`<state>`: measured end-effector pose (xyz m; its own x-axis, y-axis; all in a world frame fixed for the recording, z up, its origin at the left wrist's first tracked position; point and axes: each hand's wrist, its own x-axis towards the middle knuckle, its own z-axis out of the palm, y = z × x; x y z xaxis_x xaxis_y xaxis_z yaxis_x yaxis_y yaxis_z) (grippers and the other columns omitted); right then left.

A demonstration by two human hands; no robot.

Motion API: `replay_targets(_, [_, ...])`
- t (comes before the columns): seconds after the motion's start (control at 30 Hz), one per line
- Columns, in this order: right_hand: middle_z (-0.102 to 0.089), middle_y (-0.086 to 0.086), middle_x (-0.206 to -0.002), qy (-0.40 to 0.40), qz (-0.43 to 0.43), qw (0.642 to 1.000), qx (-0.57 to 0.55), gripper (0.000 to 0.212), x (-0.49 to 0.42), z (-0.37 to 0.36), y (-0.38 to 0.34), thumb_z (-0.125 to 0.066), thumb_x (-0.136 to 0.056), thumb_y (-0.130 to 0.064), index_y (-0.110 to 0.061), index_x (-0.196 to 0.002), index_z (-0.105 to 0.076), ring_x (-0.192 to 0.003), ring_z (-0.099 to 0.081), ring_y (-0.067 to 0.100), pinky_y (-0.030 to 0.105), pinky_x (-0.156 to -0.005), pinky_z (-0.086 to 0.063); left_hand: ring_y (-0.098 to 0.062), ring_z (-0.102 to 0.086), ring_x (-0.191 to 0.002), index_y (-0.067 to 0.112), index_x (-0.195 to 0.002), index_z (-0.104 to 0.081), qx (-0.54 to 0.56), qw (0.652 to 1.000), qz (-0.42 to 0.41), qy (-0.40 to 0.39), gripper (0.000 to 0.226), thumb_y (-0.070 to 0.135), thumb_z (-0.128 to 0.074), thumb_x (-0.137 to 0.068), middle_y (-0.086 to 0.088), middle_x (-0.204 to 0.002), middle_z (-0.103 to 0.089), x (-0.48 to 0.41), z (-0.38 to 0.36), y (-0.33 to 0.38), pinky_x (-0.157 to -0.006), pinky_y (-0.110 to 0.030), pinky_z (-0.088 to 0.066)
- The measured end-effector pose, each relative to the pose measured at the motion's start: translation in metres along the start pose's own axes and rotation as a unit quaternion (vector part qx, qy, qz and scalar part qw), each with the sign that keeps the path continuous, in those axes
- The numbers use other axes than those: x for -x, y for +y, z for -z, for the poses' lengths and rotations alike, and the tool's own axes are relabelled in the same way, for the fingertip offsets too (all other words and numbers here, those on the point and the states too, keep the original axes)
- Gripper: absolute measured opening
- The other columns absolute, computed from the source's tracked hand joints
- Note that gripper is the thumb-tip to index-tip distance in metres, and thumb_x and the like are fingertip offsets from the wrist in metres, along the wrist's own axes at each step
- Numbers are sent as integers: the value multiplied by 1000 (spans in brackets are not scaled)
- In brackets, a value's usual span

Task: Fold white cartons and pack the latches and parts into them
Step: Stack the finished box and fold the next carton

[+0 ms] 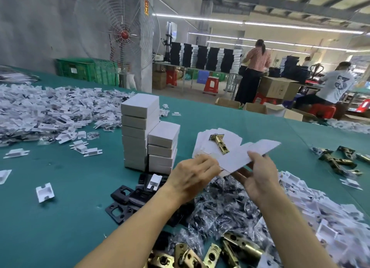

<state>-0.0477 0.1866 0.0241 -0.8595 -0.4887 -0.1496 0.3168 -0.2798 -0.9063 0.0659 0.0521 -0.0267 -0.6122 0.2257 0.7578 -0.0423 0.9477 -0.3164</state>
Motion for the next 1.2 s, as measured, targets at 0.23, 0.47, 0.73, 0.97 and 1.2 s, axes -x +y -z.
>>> replay_targets(0.23, [-76, 1, -83, -119, 26, 985, 119, 26, 29, -7, 9, -47, -99, 2, -16, -103, -66, -64, -70, 15, 36, -50, -53, -24, -41, -136, 22, -144, -29, 192, 924, 276, -183, 94, 77, -59, -73, -3, -153, -29, -19, 26, 15, -104, -47, -43])
replay_targets(0.47, [-77, 7, -90, -233, 64, 950, 197, 30, 50, 6, 1, -49, -100, -4, -19, -111, -72, -68, -71, 15, 24, -54, -54, -14, -37, -129, 52, -146, 22, 293, 855, 422, -69, 135, 60, -80, -56, 9, -152, -20, -12, 35, 37, -94, -33, -42])
replay_targets(0.73, [-71, 5, -117, -330, 179, 898, 231, 42, 65, 17, -6, -73, -83, -21, -36, -122, -67, -97, -72, 31, 47, -77, -61, -12, -39, -142, 68, -144, 6, 551, 744, 348, -146, 130, 26, -87, -64, 14, -161, -20, 1, 50, 28, -108, -34, -45])
replay_targets(0.97, [-69, -3, -120, -340, 251, 868, 260, 54, 66, 15, -6, -82, -71, -33, -31, -123, -65, -109, -68, 19, 36, -81, -60, -14, -55, -131, 58, -144, -33, 666, 659, 313, -154, 99, 16, -81, -69, 9, -139, -59, -5, 63, 18, -100, -39, -53])
replay_targets(1.2, [-59, -11, -103, -272, 361, 814, 365, 34, 64, 13, 0, -81, -70, -42, -31, -97, -64, -93, -62, 14, 17, -65, -49, -37, -49, -135, 31, -152, -37, 719, 584, 323, -195, 95, 16, -74, -66, -12, -150, -46, -5, 66, 15, -111, -64, -35])
